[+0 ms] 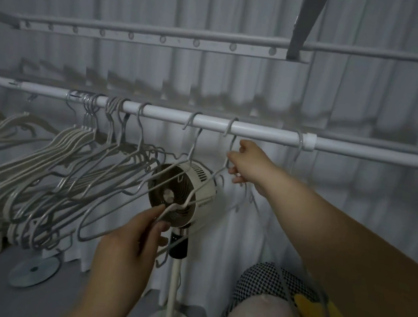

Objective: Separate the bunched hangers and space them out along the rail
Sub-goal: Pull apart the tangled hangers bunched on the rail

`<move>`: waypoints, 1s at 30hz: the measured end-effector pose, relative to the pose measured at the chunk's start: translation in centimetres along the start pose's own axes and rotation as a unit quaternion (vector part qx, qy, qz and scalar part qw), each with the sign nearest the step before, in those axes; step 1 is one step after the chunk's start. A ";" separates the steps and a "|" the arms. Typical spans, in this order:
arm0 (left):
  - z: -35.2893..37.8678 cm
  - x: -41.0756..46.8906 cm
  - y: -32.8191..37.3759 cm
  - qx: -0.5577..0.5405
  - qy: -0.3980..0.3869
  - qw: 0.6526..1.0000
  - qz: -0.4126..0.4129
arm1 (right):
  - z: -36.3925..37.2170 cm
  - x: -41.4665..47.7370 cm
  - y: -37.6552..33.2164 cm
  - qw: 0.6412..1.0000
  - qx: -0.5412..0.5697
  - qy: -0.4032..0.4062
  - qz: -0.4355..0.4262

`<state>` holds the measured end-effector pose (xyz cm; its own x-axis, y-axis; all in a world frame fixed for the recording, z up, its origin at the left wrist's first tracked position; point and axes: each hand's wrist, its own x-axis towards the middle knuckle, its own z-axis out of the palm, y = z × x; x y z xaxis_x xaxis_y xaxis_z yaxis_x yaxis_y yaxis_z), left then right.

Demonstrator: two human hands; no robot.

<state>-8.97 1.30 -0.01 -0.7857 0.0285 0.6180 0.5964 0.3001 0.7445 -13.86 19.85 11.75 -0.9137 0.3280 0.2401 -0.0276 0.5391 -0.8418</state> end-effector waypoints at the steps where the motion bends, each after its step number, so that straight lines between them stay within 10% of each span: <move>1: -0.2 0.3 0.1 -0.005 0.003 1.000 0.001 | 0.1 0.5 0.0 1.000 0.005 -0.001 0.007; 30: 0.0 4.5 1.8 -0.097 -0.037 0.995 -0.007 | -1.7 3.6 3.0 0.993 0.003 -0.034 0.115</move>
<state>-11.41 1.99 4.11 -0.7994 0.0986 0.5927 0.6007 0.1118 0.7916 -16.52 23.93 10.89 -0.9211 0.3893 0.0089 0.1824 0.4516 -0.8734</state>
